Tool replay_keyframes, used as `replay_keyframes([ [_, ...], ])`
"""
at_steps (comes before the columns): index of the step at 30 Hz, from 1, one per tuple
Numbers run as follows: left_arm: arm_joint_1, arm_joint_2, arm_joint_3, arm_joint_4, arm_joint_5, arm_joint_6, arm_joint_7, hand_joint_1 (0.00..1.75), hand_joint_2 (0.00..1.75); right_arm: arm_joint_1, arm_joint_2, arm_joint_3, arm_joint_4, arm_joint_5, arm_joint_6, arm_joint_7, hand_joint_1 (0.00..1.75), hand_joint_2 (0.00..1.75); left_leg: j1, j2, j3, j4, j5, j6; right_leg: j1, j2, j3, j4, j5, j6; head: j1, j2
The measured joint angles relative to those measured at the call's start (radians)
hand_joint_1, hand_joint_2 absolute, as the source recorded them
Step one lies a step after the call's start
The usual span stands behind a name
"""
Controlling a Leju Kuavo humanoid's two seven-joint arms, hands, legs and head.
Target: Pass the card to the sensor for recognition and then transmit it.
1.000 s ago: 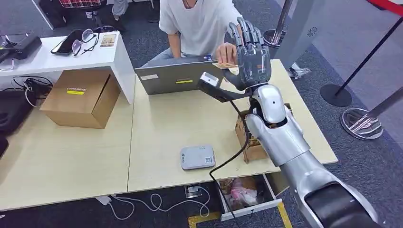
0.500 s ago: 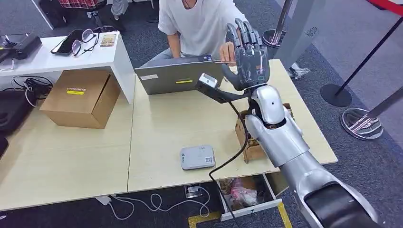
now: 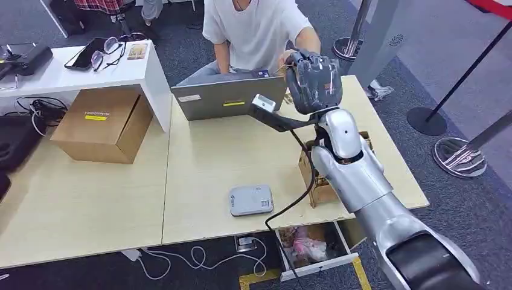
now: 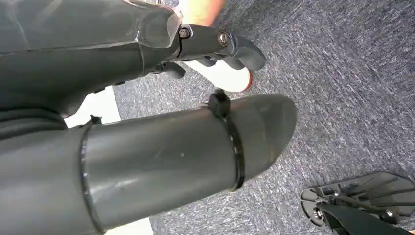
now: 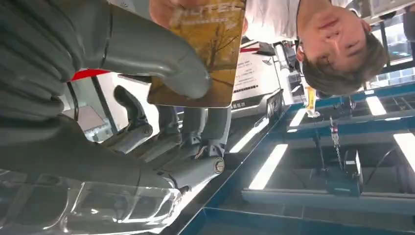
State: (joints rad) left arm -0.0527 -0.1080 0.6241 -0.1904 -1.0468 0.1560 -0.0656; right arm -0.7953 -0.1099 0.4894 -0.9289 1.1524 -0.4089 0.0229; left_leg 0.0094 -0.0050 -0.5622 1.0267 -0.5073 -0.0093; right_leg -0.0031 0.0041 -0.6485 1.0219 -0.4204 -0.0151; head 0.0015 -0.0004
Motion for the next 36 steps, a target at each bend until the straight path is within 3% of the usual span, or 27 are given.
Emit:
replay_keyframes([
  [20, -0.001, 0.0, 0.0, 0.0, 0.01, -0.001, 0.006, 0.0, 0.0, 0.0, 0.003, 0.003, 0.007, -0.03, 0.002, -0.023, 1.75, 1.75, 0.0, 0.0, 0.0, 0.0, 0.0, 0.0, 0.0, 0.0, 0.0, 0.0, 0.0, 0.0, 0.0, 0.0],
  [22, -0.001, 0.0, 0.0, 0.0, 0.017, -0.001, 0.009, 0.0, 0.0, 0.004, 0.011, -0.003, -0.005, -0.098, 0.014, -0.05, 1.75, 1.75, 0.0, 0.0, 0.0, 0.0, 0.0, 0.0, 0.0, 0.0, 0.0, 0.0, 0.0, 0.0, 0.0, 0.0],
  [27, 0.0, 0.0, 0.002, 0.0, 0.035, 0.001, 0.009, 0.0, 0.0, 0.048, 0.027, -0.026, -0.11, -0.398, 0.13, -0.096, 1.75, 1.75, 0.0, -0.001, 0.0, 0.0, 0.0, 0.0, 0.0, 0.0, 0.0, 0.0, 0.0, 0.0, 0.0, 0.0],
  [32, 0.001, 0.0, 0.005, 0.0, 0.045, 0.002, 0.007, 0.0, 0.0, 0.101, 0.027, -0.03, -0.195, -0.562, 0.187, -0.104, 1.75, 1.75, 0.0, 0.0, 0.0, 0.0, 0.0, 0.0, 0.0, 0.0, 0.0, 0.0, -0.001, 0.0, 0.0, 0.0],
  [36, 0.003, 0.0, 0.013, 0.0, 0.056, 0.002, 0.003, 0.0, 0.0, 0.159, 0.025, -0.036, -0.244, -0.784, 0.236, -0.094, 1.75, 1.75, 0.0, 0.0, 0.0, 0.0, 0.0, 0.0, 0.0, 0.0, 0.0, 0.0, -0.001, 0.0, 0.0, 0.0],
])
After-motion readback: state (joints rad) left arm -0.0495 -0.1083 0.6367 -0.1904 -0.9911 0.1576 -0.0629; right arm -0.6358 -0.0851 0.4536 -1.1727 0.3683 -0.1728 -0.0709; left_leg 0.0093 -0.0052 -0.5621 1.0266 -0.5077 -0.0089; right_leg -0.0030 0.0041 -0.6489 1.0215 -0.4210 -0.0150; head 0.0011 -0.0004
